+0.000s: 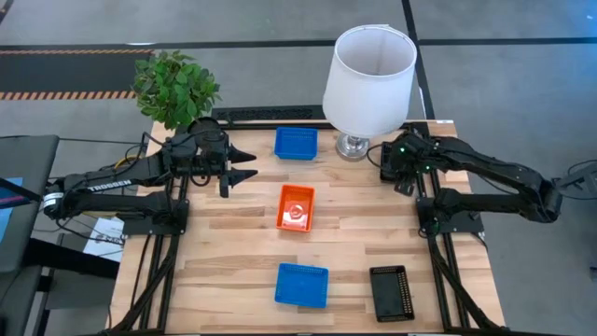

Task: Stack baskets by color
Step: Stack the left black bin on top of the top right black bin, then stack the bottom blue bin on top of the top blue bin

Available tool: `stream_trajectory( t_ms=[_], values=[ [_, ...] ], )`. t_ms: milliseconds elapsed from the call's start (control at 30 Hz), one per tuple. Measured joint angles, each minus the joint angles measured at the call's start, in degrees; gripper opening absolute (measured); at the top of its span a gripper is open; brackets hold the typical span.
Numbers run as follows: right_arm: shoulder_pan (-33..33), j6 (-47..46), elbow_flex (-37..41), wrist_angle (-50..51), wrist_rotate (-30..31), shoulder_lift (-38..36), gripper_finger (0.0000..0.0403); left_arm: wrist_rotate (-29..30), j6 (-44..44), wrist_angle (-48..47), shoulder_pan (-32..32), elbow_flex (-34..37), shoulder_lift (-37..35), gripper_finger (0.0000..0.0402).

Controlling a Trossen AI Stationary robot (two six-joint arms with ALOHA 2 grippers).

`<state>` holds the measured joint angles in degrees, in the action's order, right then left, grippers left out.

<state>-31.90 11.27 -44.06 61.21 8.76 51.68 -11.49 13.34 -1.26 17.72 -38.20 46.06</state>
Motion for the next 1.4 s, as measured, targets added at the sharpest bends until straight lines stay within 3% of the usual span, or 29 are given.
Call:
stream_trajectory(
  t_ms=[100, 200, 267, 767, 900, 1100, 1267, 1400],
  values=[
    [0.05, -2.90, 0.78, 0.28, 3.10, -0.01, 0.0122, 0.01, 0.00, -0.78, 0.00, 0.00, 0.00, 0.0235],
    [0.06, -3.30, 0.79, -0.06, 3.95, 0.65, 0.0038, 0.04, 0.00, -1.13, 0.00, 0.00, 0.01, 0.0235],
    [0.67, -2.93, 0.86, -0.11, 3.63, 1.70, 0.0014, 0.04, 0.00, -1.16, 0.00, 0.00, 0.00, 0.0235],
    [8.70, -0.66, 1.49, -0.52, 2.74, 17.76, 0.0004, 0.11, -1.24, -2.44, -0.01, 0.00, 0.00, 0.0235],
    [10.00, -0.09, 1.27, 0.82, 6.66, 18.22, 0.0003, 0.11, -1.27, -2.42, 0.00, 0.00, 0.01, 0.0235],
    [11.75, -2.02, -3.92, 9.73, 7.48, 13.90, 0.0002, 0.11, -1.27, -2.47, 0.00, 0.00, 0.00, 0.0235],
    [15.76, -11.93, -6.90, 8.77, -3.13, 8.79, 0.0003, -0.61, -1.31, -5.86, 0.00, 0.00, 0.00, 0.0235],
    [23.05, -23.26, -5.87, 3.42, -10.03, 6.60, 0.0002, -1.66, -1.25, -10.39, -0.14, 0.00, 0.00, 0.0235]
  ],
)
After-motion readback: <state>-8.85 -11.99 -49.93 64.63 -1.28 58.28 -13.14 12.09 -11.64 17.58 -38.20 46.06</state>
